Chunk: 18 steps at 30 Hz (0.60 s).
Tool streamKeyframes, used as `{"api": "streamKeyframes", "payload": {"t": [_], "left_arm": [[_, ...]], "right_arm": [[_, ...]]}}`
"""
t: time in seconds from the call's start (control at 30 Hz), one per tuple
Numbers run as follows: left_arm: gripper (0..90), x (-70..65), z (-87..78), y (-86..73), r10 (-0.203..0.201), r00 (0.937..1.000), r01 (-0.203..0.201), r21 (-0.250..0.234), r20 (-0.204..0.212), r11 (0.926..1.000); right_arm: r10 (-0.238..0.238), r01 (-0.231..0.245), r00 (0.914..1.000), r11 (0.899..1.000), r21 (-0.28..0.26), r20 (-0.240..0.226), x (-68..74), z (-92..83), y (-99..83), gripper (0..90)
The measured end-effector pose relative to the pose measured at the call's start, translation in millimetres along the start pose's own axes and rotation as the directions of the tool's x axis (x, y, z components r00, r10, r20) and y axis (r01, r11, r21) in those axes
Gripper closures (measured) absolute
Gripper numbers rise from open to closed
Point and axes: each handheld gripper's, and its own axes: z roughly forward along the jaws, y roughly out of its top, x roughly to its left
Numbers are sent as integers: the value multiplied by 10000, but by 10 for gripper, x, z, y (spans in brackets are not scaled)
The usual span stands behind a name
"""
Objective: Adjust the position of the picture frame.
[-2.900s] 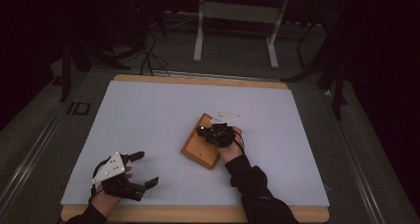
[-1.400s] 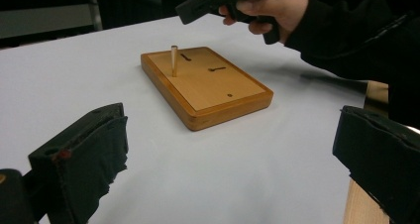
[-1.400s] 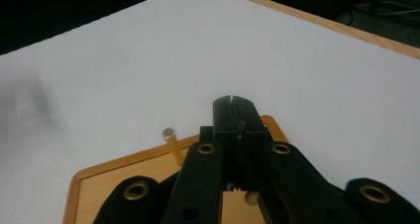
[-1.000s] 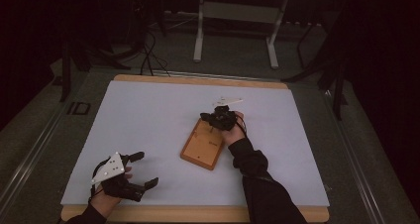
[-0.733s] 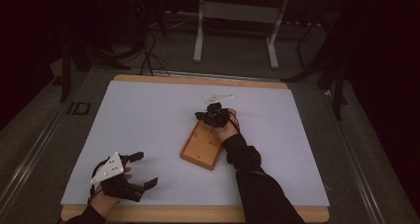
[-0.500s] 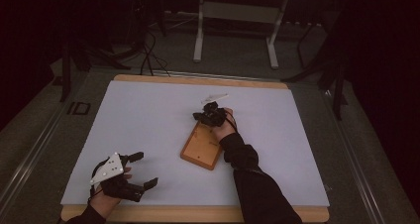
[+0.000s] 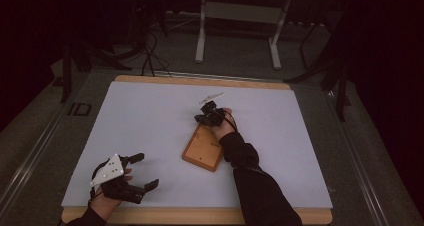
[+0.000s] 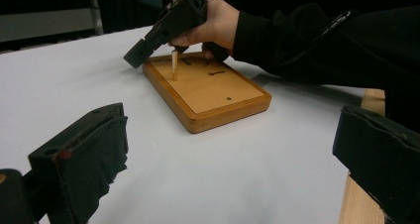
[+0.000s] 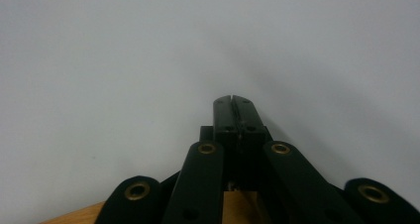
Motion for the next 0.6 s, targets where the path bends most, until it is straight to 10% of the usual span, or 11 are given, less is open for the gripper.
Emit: {"api": "streamKeyframes", "payload": {"t": [0.6], "left_arm": [[9, -12, -15, 2, 26, 10000, -26, -12, -34, 10000]], "right_arm": [[5, -3, 9992, 10000, -64, 392, -64, -178, -163, 900]]}}
